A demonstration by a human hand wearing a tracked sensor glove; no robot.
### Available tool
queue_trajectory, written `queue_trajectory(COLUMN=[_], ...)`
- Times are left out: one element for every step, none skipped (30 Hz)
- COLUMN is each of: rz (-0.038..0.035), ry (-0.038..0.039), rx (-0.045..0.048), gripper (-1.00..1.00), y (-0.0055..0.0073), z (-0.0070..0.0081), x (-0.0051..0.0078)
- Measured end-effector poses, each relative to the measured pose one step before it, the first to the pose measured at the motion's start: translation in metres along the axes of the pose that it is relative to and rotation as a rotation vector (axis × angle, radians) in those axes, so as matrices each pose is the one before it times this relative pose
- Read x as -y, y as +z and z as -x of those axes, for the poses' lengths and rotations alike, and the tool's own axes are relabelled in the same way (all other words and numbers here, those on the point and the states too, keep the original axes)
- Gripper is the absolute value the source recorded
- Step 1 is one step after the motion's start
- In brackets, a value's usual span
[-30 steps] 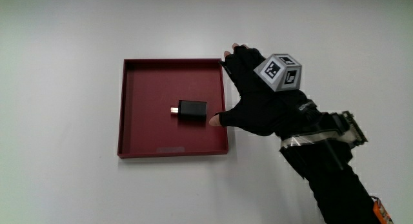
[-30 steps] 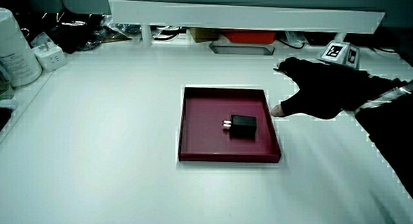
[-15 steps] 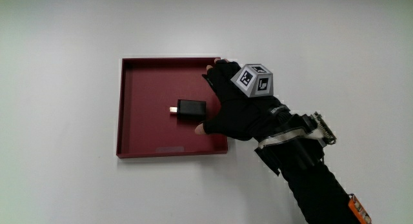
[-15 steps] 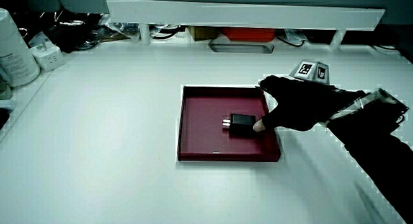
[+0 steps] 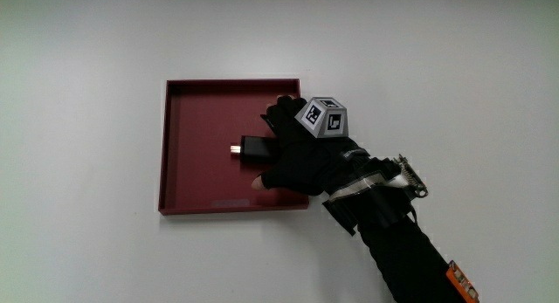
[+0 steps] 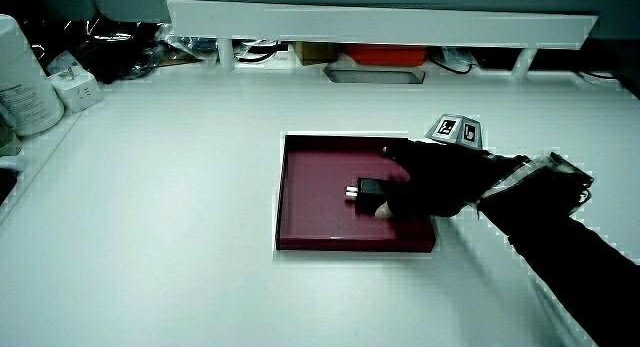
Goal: Pick charger from plate
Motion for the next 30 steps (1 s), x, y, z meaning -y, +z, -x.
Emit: queue_trajectory(rz=[-0.0066,0.00504,0.01168,0.00272,0.00896,0.00928,-0.00055,-0.01203,0.00151,-0.0071,0.0049,-0.00961,-0.01436,-0.00109,-0.01323,0.00273,-0.0137,-0.02007,-0.03083,-0.01798,-0.00044,-0.00961,-0.01567,-0.00069,-0.01188,-0.00941,-0.01107,-0.02339,-0.00723,-0.01908], ry=[-0.01026,0.00365,0.00201,-0.00844,-0.00342,-0.00608,0.00106,-0.00541,0.00587,-0.00127,0.00561,0.01418,-0.01029,0.0,0.00205,0.00688,0.00646,0.00463,0.00297,0.01395,-0.00674,0.01475,-0.00847,0.0033,-0.00119,0.00482,-0.00135,-0.00389,0.01098,0.00646], rx=[0.00903,-0.00156,-0.00123,0.00269,0.00396,0.00157,0.00081,-0.00475,-0.00068,-0.00509,-0.00418,-0.00907,0.00535,-0.00736,0.00053,-0.00297,0.00855,-0.00556,0.00993,0.00428,-0.00453,0.00405,0.00862,-0.00356,-0.00123,-0.00395,0.00836,0.00314,-0.01221,0.01564], gripper=[0.0,0.0,0.0,0.0,0.0,0.0,0.0,0.0,0.0,0.0,0.0,0.0,0.03,0.06,0.09,0.12,0.15,0.18,0.21,0.24,0.26,0.29,0.32,0.35,0.38,0.41,0.44,0.47,0.5,0.53], y=[-0.00272,-0.00247,-0.00286,-0.00331,-0.00315,-0.00288,-0.00109,-0.00032,-0.00116,0.0,-0.00192,0.00049,-0.00056,-0.00017,0.00037,0.00069,-0.00015,-0.00095,0.00077,0.00188,-0.00065,0.00234,0.00065,-0.0006,0.00033,0.00042,0.00007,0.00107,0.00212,-0.00057], z=[-0.0006,0.00064,0.0005,-0.00068,-0.00101,-0.00097,0.00058,0.00055,-0.00106,-0.00012,-0.00267,0.00084,-0.00136,-0.001,0.00022,0.00179,0.00035,-0.00147,0.0005,0.00288,-0.00116,0.00291,0.00082,-0.00102,-0.00028,0.00031,-0.00021,0.0006,0.00254,-0.00001], x=[-0.00269,-0.00168,-0.00179,-0.00209,-0.00259,-0.00292,-0.00084,0.0007,-0.00132,0.00039,-0.0025,0.00114,-0.00073,-0.00041,0.00075,0.00154,-0.00041,-0.00045,0.00086,0.00178,-0.00134,0.00221,0.0006,-0.00066,0.00021,0.00042,-0.00004,0.00106,0.00238,-0.00052])
